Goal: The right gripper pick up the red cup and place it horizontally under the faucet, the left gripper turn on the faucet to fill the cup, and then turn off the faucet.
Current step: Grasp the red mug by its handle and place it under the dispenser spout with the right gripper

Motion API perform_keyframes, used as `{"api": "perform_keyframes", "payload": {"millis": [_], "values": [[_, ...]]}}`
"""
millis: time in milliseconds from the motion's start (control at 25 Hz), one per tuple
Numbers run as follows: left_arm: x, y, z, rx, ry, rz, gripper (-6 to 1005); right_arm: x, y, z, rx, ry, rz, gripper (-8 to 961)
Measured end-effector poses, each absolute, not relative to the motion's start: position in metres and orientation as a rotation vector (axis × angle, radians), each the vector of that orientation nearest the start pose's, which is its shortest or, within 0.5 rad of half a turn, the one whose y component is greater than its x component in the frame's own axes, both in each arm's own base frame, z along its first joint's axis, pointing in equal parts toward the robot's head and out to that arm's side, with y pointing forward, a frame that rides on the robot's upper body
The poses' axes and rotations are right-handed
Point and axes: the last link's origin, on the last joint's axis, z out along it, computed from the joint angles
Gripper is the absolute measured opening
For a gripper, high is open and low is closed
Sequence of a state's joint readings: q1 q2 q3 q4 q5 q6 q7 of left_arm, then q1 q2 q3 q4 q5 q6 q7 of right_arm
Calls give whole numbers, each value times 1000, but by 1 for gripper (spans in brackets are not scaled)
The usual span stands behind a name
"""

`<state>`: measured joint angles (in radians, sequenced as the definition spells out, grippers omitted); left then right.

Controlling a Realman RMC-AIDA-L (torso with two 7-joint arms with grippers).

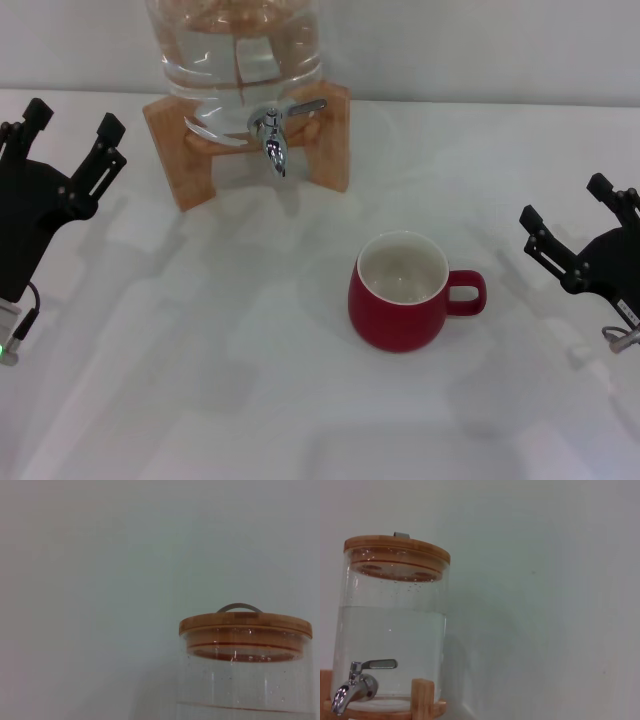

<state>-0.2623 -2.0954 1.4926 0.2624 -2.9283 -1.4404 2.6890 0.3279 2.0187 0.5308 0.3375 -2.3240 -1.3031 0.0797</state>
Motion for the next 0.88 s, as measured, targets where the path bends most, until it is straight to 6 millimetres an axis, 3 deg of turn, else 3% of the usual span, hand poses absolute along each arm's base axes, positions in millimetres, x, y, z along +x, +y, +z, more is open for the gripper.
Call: {"api": "perform_keyframes", "payload": {"millis": [880], "values": [[-311, 286, 6, -1678, -429, -1032, 875, 301, 276, -47, -1860, 374, 823, 869]]}}
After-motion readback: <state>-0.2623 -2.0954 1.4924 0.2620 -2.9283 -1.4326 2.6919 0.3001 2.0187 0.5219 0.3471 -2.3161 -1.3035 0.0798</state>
